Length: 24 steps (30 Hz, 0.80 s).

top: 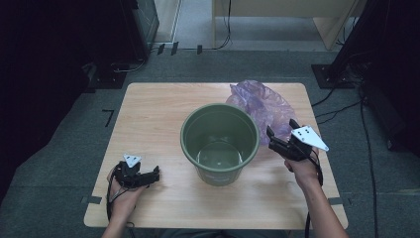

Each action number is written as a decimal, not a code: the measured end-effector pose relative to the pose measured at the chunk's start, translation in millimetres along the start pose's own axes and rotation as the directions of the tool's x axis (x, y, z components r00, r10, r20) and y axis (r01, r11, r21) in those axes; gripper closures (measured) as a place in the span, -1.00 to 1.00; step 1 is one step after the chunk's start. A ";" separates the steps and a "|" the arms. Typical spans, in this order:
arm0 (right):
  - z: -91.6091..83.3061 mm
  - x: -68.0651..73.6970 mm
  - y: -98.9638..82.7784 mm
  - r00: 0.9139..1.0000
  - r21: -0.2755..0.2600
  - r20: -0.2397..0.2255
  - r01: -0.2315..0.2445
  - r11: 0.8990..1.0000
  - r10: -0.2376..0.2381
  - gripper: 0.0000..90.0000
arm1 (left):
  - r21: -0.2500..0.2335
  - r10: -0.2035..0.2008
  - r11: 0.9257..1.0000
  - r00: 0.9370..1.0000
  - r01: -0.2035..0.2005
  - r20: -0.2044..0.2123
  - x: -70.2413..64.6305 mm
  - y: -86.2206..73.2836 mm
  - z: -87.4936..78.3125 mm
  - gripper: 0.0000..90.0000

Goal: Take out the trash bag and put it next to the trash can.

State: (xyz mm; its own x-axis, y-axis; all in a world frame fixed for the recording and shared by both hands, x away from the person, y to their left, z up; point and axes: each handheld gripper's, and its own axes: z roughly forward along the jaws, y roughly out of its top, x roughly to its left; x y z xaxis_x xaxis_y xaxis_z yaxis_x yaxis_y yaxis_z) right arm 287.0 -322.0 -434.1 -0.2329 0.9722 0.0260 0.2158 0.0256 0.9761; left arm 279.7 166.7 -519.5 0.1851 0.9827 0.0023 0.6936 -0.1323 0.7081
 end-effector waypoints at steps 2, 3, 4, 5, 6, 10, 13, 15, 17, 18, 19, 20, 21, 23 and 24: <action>-3.2 -3.2 -2.2 1.000 -0.001 0.010 -0.009 1.000 0.009 -0.62 | 0.000 0.000 1.000 1.000 0.000 0.000 0.0 0.0 0.0 -1.00; -4.4 -4.4 -3.1 1.000 0.002 0.012 -0.012 1.000 0.012 -0.62 | 0.000 0.000 1.000 1.000 0.000 0.000 0.0 0.0 0.0 -1.00; -5.8 -5.8 -4.4 1.000 0.004 0.017 -0.015 1.000 0.015 -0.62 | -0.001 0.000 1.000 1.000 0.000 0.000 0.0 0.0 0.0 -1.00; -7.1 -7.5 -5.8 1.000 0.007 0.023 -0.012 1.000 0.012 -0.62 | -0.001 0.000 1.000 1.000 0.000 0.000 0.0 0.0 0.0 -1.00; -8.7 -9.2 -7.7 0.999 0.010 0.031 -0.014 1.000 0.013 -0.62 | 0.000 0.000 1.000 1.000 0.000 0.000 0.0 0.0 0.0 -1.00; -14.0 -14.9 -14.6 0.999 0.020 0.045 -0.019 1.000 0.018 -0.62 | 0.000 0.000 1.000 1.000 0.000 0.000 0.0 0.0 0.0 -1.00; -17.8 -18.4 -20.2 0.999 0.030 0.051 -0.020 0.999 0.018 -0.62 | 0.000 0.000 1.000 1.000 0.000 0.000 0.0 0.0 0.0 -1.00; -20.4 -20.7 -23.8 0.998 0.034 0.058 -0.021 0.999 0.019 -0.62 | 0.000 0.000 1.000 1.000 0.000 0.000 -0.1 0.0 0.0 -1.00; -22.8 -23.2 -26.7 0.998 0.040 0.062 -0.025 0.999 0.022 -0.63 | -0.001 0.000 1.000 1.000 0.000 0.000 0.0 0.0 0.0 -1.00; -24.0 -24.8 -28.4 0.998 0.042 0.065 -0.024 0.999 0.021 -0.63 | 0.000 0.000 1.000 1.000 0.000 0.000 0.0 0.0 0.0 -1.00; -25.6 -26.7 -30.3 0.997 0.046 0.069 -0.026 0.999 0.023 -0.63 | 0.000 0.000 1.000 1.000 0.000 0.000 0.0 0.0 0.0 -1.00; -26.5 -28.0 -31.5 0.997 0.049 0.072 -0.029 0.998 0.025 -0.63 | 0.000 0.000 1.000 1.000 0.000 0.000 -0.1 0.0 0.0 -1.00; -27.6 -29.6 -33.0 0.997 0.050 0.076 -0.033 0.998 0.029 -0.63 | -0.001 0.000 1.000 1.000 0.000 0.000 -0.1 0.0 0.0 -1.00; -30.2 -33.4 -36.5 0.996 0.056 0.083 -0.040 0.998 0.035 -0.63 | 0.000 0.000 1.000 1.000 0.000 0.000 0.0 0.0 0.0 -1.00; -30.9 -34.6 -37.7 0.996 0.060 0.086 -0.041 0.997 0.035 -0.63 | 0.000 0.000 1.000 1.000 0.000 0.000 -0.1 0.0 0.0 -1.00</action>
State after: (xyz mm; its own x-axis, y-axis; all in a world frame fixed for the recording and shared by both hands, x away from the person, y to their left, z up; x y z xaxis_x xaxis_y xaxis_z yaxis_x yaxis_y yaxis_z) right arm 257.6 -363.9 -465.1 -0.1424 0.9889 0.0418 0.2821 0.0001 0.9594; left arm 279.7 166.6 -519.5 0.1846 0.9828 0.0022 0.6933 -0.1318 0.7085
